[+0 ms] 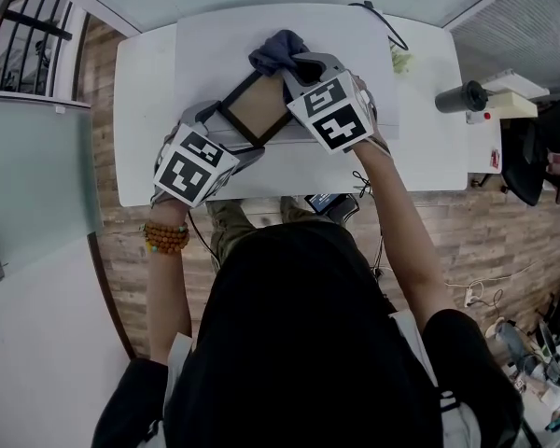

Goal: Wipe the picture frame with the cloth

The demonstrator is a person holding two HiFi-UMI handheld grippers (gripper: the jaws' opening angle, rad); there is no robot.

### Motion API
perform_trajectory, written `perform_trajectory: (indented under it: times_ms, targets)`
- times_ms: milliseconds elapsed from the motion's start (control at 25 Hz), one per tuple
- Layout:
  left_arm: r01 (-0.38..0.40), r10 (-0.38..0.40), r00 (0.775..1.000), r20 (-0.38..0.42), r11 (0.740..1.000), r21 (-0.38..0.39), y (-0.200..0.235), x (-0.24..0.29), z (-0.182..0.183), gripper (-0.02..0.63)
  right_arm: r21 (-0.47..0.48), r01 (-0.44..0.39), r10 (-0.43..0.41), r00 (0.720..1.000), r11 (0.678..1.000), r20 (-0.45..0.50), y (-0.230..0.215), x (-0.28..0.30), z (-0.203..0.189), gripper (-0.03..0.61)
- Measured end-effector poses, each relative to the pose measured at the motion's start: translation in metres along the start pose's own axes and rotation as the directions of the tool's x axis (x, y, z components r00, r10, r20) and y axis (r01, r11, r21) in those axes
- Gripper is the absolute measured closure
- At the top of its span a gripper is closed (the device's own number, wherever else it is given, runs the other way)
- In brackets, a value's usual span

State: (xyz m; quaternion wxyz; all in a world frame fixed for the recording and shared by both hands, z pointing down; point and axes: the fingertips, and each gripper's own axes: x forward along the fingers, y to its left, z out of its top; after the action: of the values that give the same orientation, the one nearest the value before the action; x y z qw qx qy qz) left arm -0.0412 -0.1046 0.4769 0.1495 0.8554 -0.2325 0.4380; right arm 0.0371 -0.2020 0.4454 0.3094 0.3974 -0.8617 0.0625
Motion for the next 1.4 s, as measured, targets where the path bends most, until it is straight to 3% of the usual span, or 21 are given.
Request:
perform_trajectory:
  times_ms: [80,160,240,280,440,520,600,680,720,760,800,880,920,1000,1080,1200,1240,1320,1360,1400]
  targets:
    - [-0.003,0.003,1.000,-0.026,1.000,0.001,-0.001,0.001,0.000,0.132,-0.174,0.053,-0.057,0.998,0.983,-0.021,0.006,0.000,0.001,0.549]
    - [-0.002,0.002,0.999,-0.047,1.000,0.000,-0.002,0.002,0.001,0.132,-0.368,0.072,-0.093,0.995,0.927,-0.041,0.020,0.003,-0.001,0.549]
    - [0.001,-0.002,0.999,-0.050,1.000,-0.003,-0.002,0.002,0.001,0.132,-0.493,0.035,-0.084,0.993,0.870,-0.079,0.038,0.008,-0.004,0.549]
    - [0.001,-0.001,0.999,-0.048,1.000,-0.004,-0.002,0.001,0.000,0.132,-0.515,-0.004,-0.055,0.994,0.857,-0.098,0.048,0.010,-0.003,0.549]
    - [-0.002,0.001,0.998,-0.056,1.000,-0.007,0.000,0.001,0.000,0.132,-0.429,-0.226,0.194,0.974,0.875,-0.118,0.090,0.012,0.011,0.551]
    - [0.002,-0.003,0.998,-0.070,1.000,-0.008,-0.001,0.002,-0.001,0.132,-0.411,-0.317,0.287,0.948,0.855,-0.135,0.106,0.009,0.013,0.551]
    - [0.002,-0.002,0.996,-0.087,1.000,-0.002,-0.001,0.002,-0.001,0.132,-0.393,-0.426,0.398,0.904,0.815,-0.155,0.122,0.002,0.014,0.549]
    - [-0.004,0.005,0.995,-0.103,1.000,0.010,-0.001,0.001,-0.002,0.132,-0.334,-0.546,0.537,0.834,0.768,-0.127,0.133,-0.008,0.020,0.549]
    - [-0.007,0.008,0.994,-0.109,1.000,0.012,0.000,0.001,-0.002,0.132,-0.294,-0.582,0.587,0.805,0.758,-0.082,0.132,-0.013,0.027,0.549]
    - [-0.009,0.010,0.994,-0.110,1.000,0.011,0.000,0.001,-0.002,0.132,-0.259,-0.589,0.605,0.796,0.765,-0.025,0.124,-0.017,0.036,0.549]
    - [-0.009,0.010,0.994,-0.108,1.000,0.008,0.000,0.002,-0.002,0.132,-0.240,-0.565,0.587,0.809,0.789,0.026,0.110,-0.020,0.045,0.548]
    - [-0.009,0.009,0.995,-0.098,1.000,0.002,-0.001,0.003,0.000,0.132,-0.280,-0.452,0.482,0.875,0.847,0.047,0.075,-0.023,0.052,0.548]
    - [-0.010,0.010,0.995,-0.094,1.000,-0.001,-0.001,0.003,0.001,0.132,-0.337,-0.390,0.419,0.908,0.857,0.013,0.059,-0.023,0.047,0.545]
    - [-0.009,0.008,0.996,-0.093,1.000,-0.005,-0.001,0.003,0.002,0.132,-0.447,-0.315,0.316,0.946,0.837,-0.075,0.035,-0.024,0.036,0.489]
    - [-0.002,0.001,0.995,-0.096,1.000,-0.009,0.000,0.002,0.002,0.132,-0.466,-0.301,0.293,0.952,0.832,-0.092,0.028,-0.026,0.039,0.441]
    - [0.006,-0.007,0.994,-0.108,1.000,-0.009,0.000,0.001,-0.001,0.132,-0.391,-0.316,0.323,0.945,0.864,-0.051,0.044,-0.021,0.055,0.440]
    - [0.006,-0.007,0.994,-0.112,1.000,-0.010,0.000,0.001,-0.001,0.132,-0.414,-0.320,0.317,0.945,0.852,-0.078,0.052,-0.013,0.049,0.448]
    - [0.008,-0.010,0.993,-0.116,1.000,-0.015,-0.001,0.002,0.000,0.132,-0.538,-0.308,0.267,0.951,0.785,-0.156,0.062,0.003,0.024,0.503]
    - [0.010,-0.012,0.993,-0.115,1.000,-0.018,-0.002,0.003,0.000,0.132,-0.568,-0.294,0.242,0.956,0.769,-0.166,0.060,0.006,0.016,0.517]
    - [0.011,-0.013,0.993,-0.114,1.000,-0.020,-0.003,0.003,0.001,0.132,-0.556,-0.271,0.219,0.962,0.786,-0.160,0.052,0.008,0.014,0.517]
